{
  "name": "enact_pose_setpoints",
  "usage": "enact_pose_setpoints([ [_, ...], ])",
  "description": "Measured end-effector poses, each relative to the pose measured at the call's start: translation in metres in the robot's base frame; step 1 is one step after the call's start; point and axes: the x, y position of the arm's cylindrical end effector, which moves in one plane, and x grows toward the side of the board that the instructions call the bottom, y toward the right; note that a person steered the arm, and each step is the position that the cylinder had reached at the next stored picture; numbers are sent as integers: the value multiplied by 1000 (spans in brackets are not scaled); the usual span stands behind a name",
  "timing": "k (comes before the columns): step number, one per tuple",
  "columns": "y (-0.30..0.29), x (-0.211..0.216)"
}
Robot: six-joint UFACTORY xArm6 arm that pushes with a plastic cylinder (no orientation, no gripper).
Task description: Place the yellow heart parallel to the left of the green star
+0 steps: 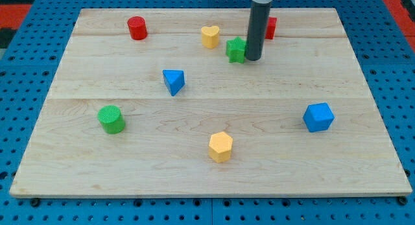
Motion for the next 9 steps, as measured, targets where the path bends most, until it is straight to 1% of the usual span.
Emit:
enact_pose_setpoints([
  [1,-1,3],
  [2,6,17],
  [4,40,-17],
  [5,41,-40],
  [8,-19,-95],
  [9,-44,-95],
])
